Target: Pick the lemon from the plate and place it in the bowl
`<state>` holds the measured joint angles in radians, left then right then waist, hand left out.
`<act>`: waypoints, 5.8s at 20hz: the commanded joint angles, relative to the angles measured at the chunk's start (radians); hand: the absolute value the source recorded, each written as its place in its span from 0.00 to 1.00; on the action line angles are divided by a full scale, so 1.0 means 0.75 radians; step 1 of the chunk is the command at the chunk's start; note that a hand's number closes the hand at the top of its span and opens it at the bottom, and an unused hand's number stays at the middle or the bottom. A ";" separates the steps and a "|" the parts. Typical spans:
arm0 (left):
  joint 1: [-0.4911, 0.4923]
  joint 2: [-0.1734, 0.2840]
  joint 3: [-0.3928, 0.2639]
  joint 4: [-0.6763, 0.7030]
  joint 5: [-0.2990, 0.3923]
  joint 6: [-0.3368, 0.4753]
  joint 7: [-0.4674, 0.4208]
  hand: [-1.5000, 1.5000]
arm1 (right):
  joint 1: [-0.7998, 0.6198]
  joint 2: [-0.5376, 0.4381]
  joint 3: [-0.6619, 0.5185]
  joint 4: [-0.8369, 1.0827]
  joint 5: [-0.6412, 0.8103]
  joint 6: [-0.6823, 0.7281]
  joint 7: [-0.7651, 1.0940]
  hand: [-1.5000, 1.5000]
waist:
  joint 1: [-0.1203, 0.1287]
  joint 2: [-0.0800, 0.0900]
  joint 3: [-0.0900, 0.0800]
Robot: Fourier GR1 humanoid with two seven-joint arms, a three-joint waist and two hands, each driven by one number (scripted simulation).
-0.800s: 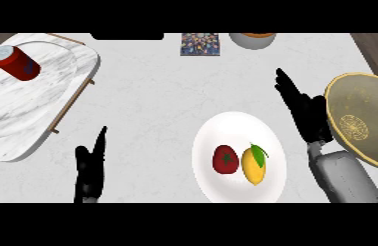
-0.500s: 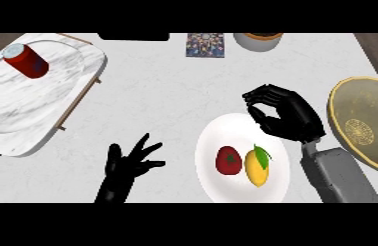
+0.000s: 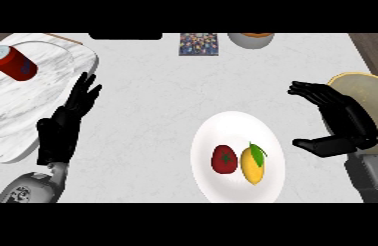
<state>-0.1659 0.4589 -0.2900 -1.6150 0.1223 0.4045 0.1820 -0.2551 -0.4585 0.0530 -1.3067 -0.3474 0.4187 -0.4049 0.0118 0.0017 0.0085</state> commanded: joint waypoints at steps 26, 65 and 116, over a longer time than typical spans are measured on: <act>-0.113 -0.045 0.181 0.054 -0.100 -0.106 -0.009 0.50 | -0.249 -0.210 0.407 -0.294 0.841 0.378 0.161 0.00 | -0.009 -0.003 -0.012; -0.143 -0.256 0.381 0.083 -0.332 -0.313 0.009 0.50 | -0.079 0.244 0.487 0.056 1.676 0.068 -0.113 1.00 | -0.018 -0.003 -0.011; -0.107 -0.309 0.384 0.022 -0.378 -0.305 0.059 0.50 | 0.244 0.253 -0.616 -0.794 1.191 -0.505 0.668 1.00 | -0.016 0.003 -0.009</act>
<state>-0.2126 0.2503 0.0145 -1.6093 -0.1375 0.1531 0.1798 0.0089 -0.1566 -0.2392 -2.0667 0.6367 0.0507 0.2058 0.0033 0.0034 0.0018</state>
